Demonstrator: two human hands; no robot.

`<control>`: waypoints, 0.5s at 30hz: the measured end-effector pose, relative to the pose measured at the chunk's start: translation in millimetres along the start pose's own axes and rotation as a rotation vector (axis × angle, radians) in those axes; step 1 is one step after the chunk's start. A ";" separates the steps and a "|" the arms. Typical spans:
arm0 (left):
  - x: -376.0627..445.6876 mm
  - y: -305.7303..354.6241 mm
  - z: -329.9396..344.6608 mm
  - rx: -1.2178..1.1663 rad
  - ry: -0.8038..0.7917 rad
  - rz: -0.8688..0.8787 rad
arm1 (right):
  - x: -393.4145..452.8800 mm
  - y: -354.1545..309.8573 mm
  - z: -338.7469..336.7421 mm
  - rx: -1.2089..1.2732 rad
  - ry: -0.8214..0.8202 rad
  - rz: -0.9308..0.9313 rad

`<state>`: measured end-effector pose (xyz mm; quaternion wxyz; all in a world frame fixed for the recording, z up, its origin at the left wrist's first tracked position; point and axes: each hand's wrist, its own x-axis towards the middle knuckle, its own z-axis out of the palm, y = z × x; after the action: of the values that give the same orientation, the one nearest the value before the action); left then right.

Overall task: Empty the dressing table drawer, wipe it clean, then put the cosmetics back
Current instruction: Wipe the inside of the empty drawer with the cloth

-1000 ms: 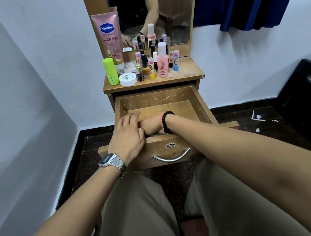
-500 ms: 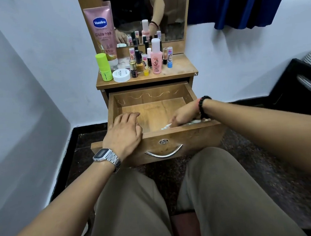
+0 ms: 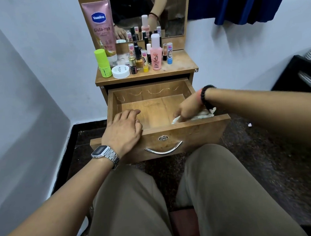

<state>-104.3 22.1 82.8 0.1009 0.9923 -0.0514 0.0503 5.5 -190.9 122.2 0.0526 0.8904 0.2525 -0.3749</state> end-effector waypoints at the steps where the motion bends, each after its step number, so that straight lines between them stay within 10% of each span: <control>1: 0.0 -0.7 0.0 0.000 0.002 0.000 | -6.6 6.8 -9.0 0.011 -0.007 0.013; 5: 2.0 -2.3 1.1 -0.005 0.006 0.003 | -24.2 19.4 -54.0 0.200 0.289 -0.092; 9: 2.1 -0.4 1.0 0.001 0.003 0.006 | -8.7 10.9 -69.7 -0.328 0.651 -0.309; 15: 2.1 -0.4 3.2 -0.005 -0.008 -0.007 | 21.2 25.3 -25.1 -0.916 0.052 0.103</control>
<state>-101.8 21.6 79.8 0.1034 0.9924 -0.0482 0.0460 46.6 -197.0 122.9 0.4530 0.7959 0.3489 -0.1989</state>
